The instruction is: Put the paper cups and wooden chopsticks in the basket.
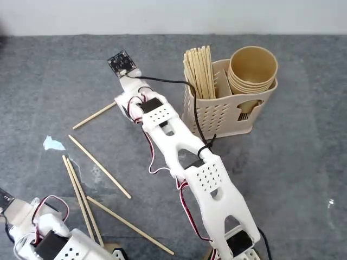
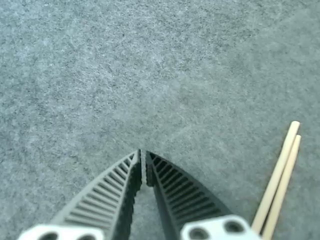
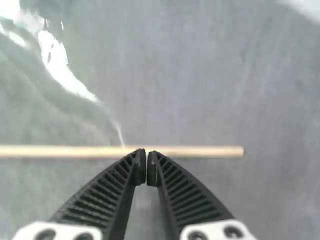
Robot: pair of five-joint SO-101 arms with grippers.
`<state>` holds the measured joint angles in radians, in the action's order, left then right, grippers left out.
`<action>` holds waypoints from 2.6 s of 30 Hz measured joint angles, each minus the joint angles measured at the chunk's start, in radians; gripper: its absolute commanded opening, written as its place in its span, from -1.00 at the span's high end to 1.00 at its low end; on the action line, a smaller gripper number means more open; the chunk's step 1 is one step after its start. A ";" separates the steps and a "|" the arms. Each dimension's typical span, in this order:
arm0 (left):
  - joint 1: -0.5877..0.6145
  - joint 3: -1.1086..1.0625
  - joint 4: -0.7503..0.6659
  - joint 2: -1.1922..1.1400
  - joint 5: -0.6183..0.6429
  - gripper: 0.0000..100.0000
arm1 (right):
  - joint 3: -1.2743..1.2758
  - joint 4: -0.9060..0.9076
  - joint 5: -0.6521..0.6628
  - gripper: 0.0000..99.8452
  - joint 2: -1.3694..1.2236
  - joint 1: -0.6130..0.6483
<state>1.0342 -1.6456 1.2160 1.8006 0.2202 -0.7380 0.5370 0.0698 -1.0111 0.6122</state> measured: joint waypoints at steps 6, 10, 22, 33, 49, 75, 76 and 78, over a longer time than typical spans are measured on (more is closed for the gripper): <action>0.000 0.000 0.000 0.000 0.000 0.97 | 0.000 -0.189 0.014 0.94 -0.049 0.037; 0.000 0.000 0.000 0.000 0.000 0.97 | 0.000 -0.281 0.101 0.94 -0.133 0.052; 0.000 0.000 0.000 0.000 0.000 0.97 | -0.011 -0.138 0.195 0.94 -0.138 0.051; 0.000 0.000 0.000 0.000 0.000 0.97 | -0.006 0.410 0.195 0.93 0.069 0.049; 0.000 0.000 0.000 0.000 0.000 0.97 | -0.006 -0.095 0.196 0.94 -0.080 0.048; 0.000 0.000 0.000 0.000 0.000 0.97 | -0.006 0.336 0.195 0.94 0.140 0.038; 0.000 0.000 0.000 0.000 0.000 0.97 | -0.006 0.272 0.195 0.94 0.129 0.037; 0.000 0.000 0.000 0.000 0.000 0.97 | -0.006 0.140 0.195 0.94 0.089 0.037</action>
<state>1.0342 -1.6456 1.2160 1.8006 0.2202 -0.7442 0.6767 0.2647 -0.9221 0.6490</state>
